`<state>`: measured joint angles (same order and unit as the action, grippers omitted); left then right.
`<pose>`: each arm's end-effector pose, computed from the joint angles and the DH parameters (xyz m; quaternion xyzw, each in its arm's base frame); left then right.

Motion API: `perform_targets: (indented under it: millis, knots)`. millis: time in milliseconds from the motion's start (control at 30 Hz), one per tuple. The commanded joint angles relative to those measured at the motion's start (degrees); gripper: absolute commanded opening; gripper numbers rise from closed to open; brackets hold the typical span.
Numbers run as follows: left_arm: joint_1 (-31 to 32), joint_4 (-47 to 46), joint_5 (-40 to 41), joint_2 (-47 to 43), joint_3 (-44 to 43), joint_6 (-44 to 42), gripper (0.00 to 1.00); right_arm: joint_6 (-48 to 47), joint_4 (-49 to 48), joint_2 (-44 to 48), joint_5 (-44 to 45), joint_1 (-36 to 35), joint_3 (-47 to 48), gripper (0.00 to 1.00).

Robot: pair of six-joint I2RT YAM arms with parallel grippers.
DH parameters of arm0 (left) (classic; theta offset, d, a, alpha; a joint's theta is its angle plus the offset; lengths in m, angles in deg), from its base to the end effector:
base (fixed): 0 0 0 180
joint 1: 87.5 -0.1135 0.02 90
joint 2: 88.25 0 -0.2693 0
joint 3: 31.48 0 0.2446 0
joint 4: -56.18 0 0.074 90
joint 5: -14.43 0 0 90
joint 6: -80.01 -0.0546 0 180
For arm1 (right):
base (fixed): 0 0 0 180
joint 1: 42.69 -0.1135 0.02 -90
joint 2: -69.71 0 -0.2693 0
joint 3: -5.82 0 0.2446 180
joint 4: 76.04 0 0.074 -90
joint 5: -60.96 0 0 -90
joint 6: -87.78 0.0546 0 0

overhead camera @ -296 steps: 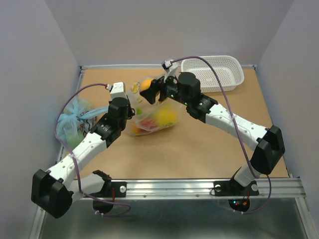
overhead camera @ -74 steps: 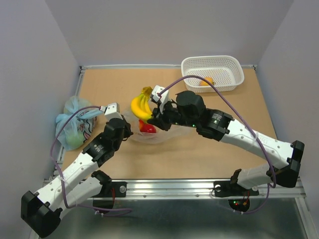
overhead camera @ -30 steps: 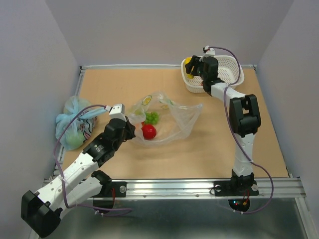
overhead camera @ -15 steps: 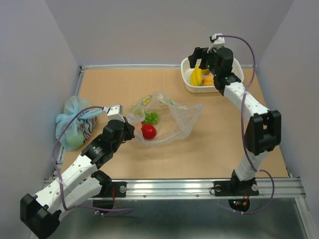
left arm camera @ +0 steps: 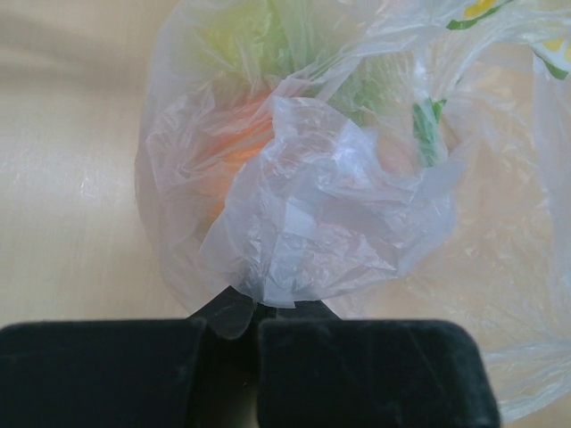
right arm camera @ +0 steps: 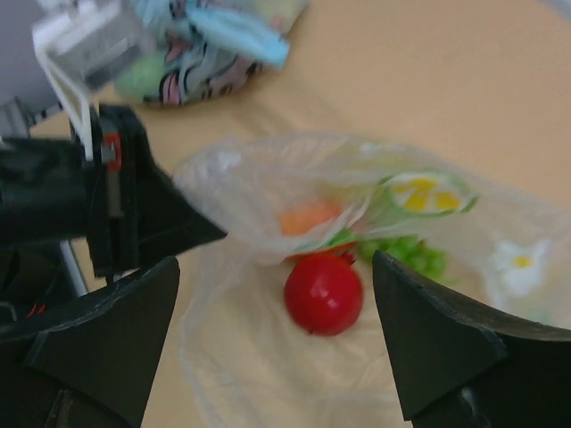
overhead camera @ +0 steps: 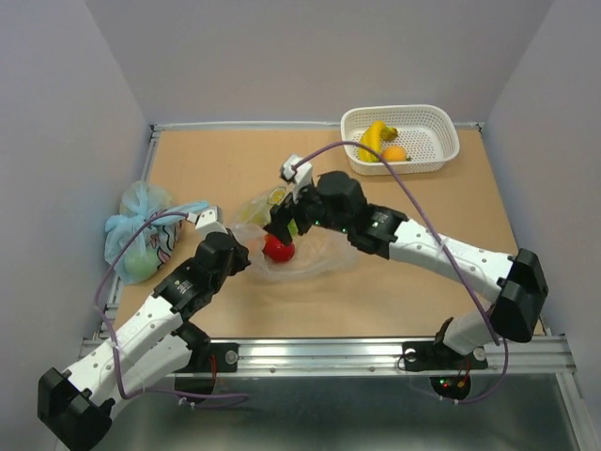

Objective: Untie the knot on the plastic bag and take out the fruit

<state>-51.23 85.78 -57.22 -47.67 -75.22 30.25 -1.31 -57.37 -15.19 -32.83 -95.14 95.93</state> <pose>0.1491 -0.0881 0.2461 -0.1130 0.8358 -0.2155 0.4922 0.2193 0.2913 0.3740 -0.3596 0.6977 0.3011 0.5415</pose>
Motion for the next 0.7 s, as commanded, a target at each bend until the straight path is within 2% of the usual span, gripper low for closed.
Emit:
perform_targets:
  millis: [0,167,333,667]
  knots:
    - [0.2,2.6,3.5,-1.1,0.4,3.4,0.00,7.3,3.0,-1.5,3.4,-4.5,-5.6,0.93]
    - [0.3,1.5,2.2,-1.0,1.2,3.2,0.00,15.6,-0.5,-4.4,8.6,-5.8,-12.3,0.89]
    - [1.0,1.4,1.7,-0.4,1.2,3.0,0.00,20.9,-7.4,-5.6,20.7,-5.7,-16.0,0.90]
    - [1.9,1.4,2.4,-1.6,1.4,3.1,0.00,25.3,-11.8,-16.9,21.5,-5.7,-11.0,0.91]
